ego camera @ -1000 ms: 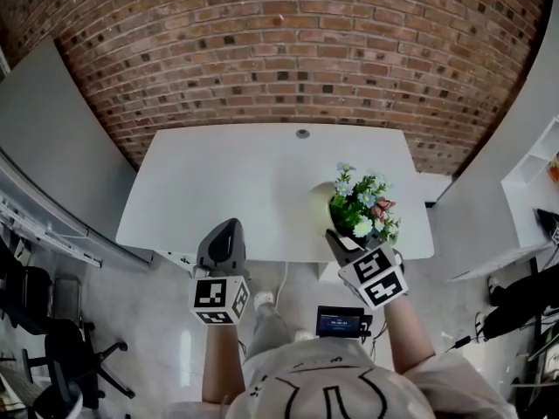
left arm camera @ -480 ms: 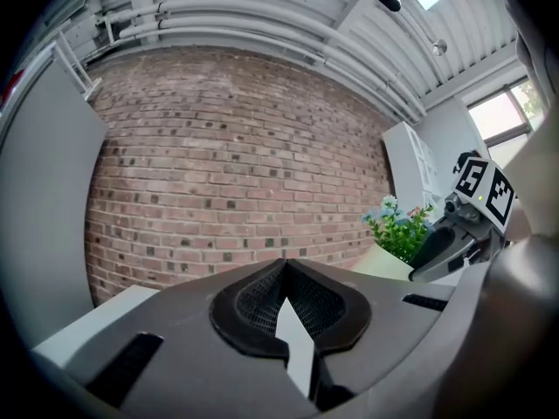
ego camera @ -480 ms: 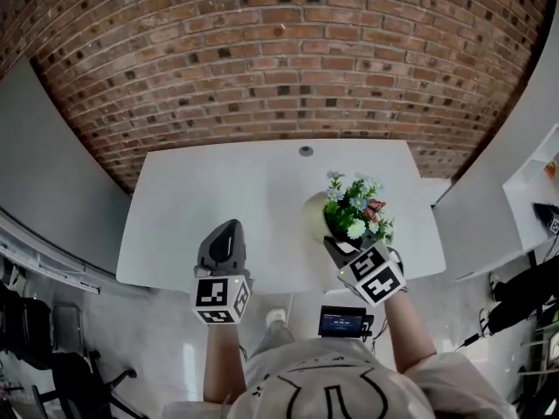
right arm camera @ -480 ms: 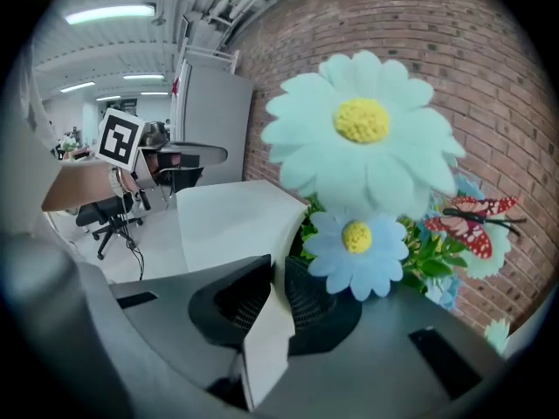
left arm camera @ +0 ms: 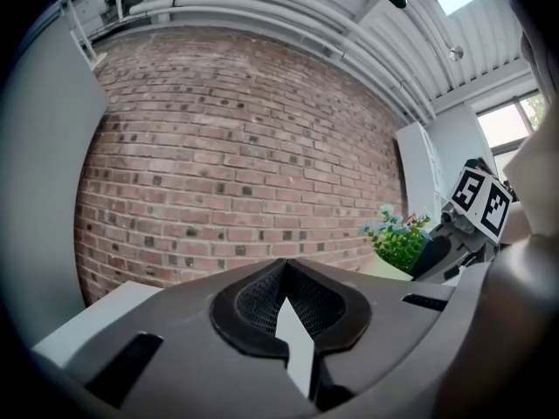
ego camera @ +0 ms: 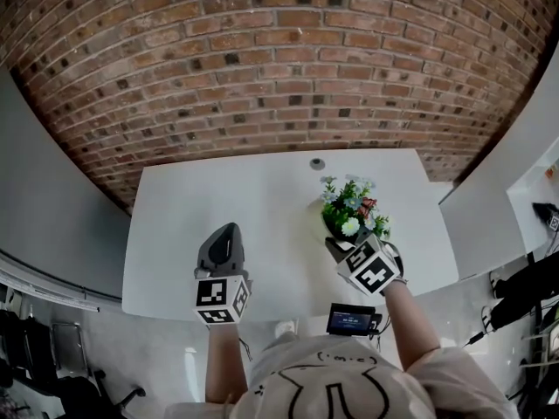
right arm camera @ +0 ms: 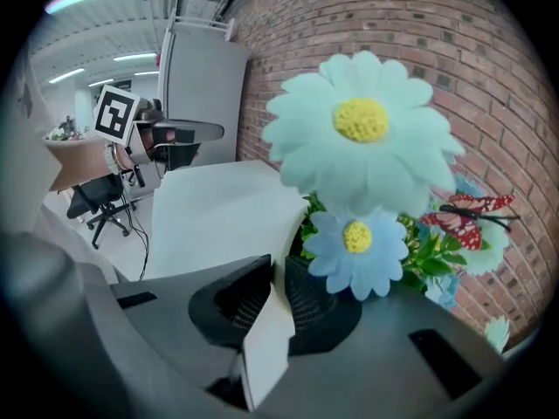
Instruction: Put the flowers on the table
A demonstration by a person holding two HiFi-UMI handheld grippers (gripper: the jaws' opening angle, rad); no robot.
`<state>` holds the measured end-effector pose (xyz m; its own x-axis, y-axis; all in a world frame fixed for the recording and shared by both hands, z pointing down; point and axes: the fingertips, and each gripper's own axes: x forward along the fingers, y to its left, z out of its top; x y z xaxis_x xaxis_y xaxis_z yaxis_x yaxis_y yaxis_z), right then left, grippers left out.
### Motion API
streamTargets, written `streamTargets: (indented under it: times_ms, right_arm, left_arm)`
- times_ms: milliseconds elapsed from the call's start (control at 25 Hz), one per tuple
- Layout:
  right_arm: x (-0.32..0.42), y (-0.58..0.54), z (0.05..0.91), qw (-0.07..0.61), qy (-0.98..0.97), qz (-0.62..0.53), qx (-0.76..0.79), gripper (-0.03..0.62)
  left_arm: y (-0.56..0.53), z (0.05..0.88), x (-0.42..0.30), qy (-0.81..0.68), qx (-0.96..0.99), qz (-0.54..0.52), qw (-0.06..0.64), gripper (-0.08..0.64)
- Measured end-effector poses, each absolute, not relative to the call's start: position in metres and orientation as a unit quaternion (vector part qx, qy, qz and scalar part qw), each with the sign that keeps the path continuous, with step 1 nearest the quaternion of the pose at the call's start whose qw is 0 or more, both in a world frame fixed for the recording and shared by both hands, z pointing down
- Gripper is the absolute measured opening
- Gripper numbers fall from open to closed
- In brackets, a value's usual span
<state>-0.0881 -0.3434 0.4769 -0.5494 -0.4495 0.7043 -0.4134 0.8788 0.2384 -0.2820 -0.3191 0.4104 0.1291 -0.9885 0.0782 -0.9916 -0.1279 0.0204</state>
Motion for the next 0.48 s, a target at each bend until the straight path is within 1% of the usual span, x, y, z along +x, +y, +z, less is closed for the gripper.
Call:
streamTargets:
  times_ms: [280,480]
  right_arm:
    - [-0.112,-0.374,0.507,0.438,-0.863,0.001,0.252,0.042]
    - [-0.117,-0.385,0.522,0.446,-0.855,0.016,0.265,0.043]
  left_arm:
    - [-0.354,0.431,-0.314,-0.644,0.763,0.033,0.051,0.012]
    - [-0.369,0.450,-0.329,-0.640,0.764,0.037,0.073,0.012]
